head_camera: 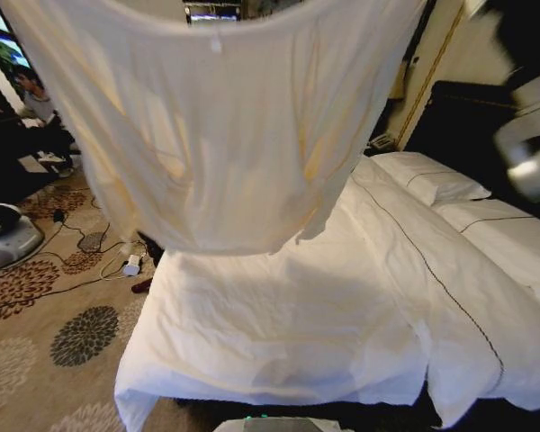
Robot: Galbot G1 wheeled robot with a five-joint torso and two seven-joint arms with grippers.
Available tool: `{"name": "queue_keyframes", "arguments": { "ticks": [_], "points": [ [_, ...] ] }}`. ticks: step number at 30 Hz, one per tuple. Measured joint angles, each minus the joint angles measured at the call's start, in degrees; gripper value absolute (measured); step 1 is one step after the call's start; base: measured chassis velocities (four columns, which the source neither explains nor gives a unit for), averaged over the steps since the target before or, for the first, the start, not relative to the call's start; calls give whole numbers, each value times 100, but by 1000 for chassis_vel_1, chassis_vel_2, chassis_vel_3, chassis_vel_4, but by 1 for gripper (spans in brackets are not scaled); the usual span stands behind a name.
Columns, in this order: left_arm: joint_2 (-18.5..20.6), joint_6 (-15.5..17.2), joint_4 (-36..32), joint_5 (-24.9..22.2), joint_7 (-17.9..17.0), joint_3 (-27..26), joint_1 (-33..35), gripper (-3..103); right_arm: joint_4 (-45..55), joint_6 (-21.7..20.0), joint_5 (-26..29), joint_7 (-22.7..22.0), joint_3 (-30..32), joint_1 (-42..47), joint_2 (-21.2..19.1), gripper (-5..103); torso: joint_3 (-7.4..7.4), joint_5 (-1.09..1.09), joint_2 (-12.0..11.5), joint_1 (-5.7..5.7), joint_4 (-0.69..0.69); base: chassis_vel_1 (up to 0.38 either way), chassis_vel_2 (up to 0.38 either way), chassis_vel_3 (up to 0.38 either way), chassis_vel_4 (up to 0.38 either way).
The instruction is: Pick up the clothes from the bed and hang them on the clothes hanger.
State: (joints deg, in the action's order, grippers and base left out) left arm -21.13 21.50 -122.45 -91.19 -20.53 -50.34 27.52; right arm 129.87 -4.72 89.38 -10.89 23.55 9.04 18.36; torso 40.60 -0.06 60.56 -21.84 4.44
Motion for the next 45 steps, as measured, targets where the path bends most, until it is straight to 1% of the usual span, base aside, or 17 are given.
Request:
{"name": "queue_keyframes", "arguments": {
  "ticks": [1,5,15,17,19,20,21,23,26,27,31,32,35,36,40,41,45],
  "points": [
    [0,0,0,0,0,0,0,2,0,0,0,0,0,0,0,0,0,0,0,0,0,0,0,0,0],
    [366,733,-545,-329,-666,-233,-161,2,149,-428,86,-496,36,-105,-80,0,2,8,0,-2,3,0,0,0,0],
    [412,1469,-892,-132,-896,131,-200,2,-220,-693,-692,-610,-138,649,98,0,3,6,-1,-3,2,0,0,0,0],
    [272,1695,-917,-9,-921,363,-83,2,-380,-769,-1017,-557,-237,1092,203,0,3,5,-1,-3,2,0,0,0,0],
    [-7,2010,-933,108,-1100,983,-28,2,-613,-854,-1505,-469,-406,1649,383,0,4,8,-2,-4,-2,0,0,0,0],
    [-7,2010,-933,108,-1100,983,-28,2,-613,-854,-1505,-469,-406,1649,383,0,4,8,-2,-4,-2,0,0,0,0],
    [-125,2056,-914,194,-1200,1309,-26,2,-708,-871,-1704,-439,-490,1833,472,0,3,7,-1,-4,-2,0,0,0,0],
    [-513,2107,-691,719,-1420,2227,-13,2,-982,-927,-2177,-401,-810,2195,736,0,5,6,-2,-5,4,0,0,0,0],
    [-1187,2113,-21,1567,-1722,3637,-24,2,-1529,-947,-2839,-399,-1381,2512,1233,0,6,4,-3,-6,4,0,0,0,0],
    [-1187,2113,-21,1567,-1722,3637,-24,2,-1529,-947,-2839,-399,-1381,2512,1233,0,6,4,-3,-6,4,0,0,0,0],
    [-2123,2112,1119,2398,-1922,4852,-210,2,-2500,-740,-3459,-392,-2156,2502,2085,0,6,7,-3,-8,0,0,0,0,0],
    [-2123,2112,1119,2398,-1922,4852,-210,2,-2500,-740,-3459,-392,-2156,2502,2085,0,6,7,-3,-8,0,0,0,0,0],
    [-2939,2099,1929,2752,-2147,5360,-515,2,-3326,-498,-3724,-251,-2633,2249,2687,0,5,5,-4,-5,-2,0,0,0,0],
    [-2939,2099,1929,2752,-2147,5360,-515,2,-3326,-498,-3724,-251,-2633,2249,2687,0,5,5,-4,-5,-2,0,0,0,0],
    [-4110,2083,3065,2960,-2700,6016,-984,2,-4387,-341,-4085,-130,-3183,1858,3318,0,4,9,-4,-7,2,0,0,0,0],
    [-4110,2083,3065,2960,-2700,6016,-984,2,-4387,-341,-4085,-130,-3183,1858,3318,0,4,9,-4,-7,2,0,0,0,0],
    [-5420,2075,4435,3515,-2955,6299,-1211,2,-5165,-281,-4429,-133,-3535,1620,3803,0,3,7,-3,-5,1,0,0,0,0]
  ]
}}
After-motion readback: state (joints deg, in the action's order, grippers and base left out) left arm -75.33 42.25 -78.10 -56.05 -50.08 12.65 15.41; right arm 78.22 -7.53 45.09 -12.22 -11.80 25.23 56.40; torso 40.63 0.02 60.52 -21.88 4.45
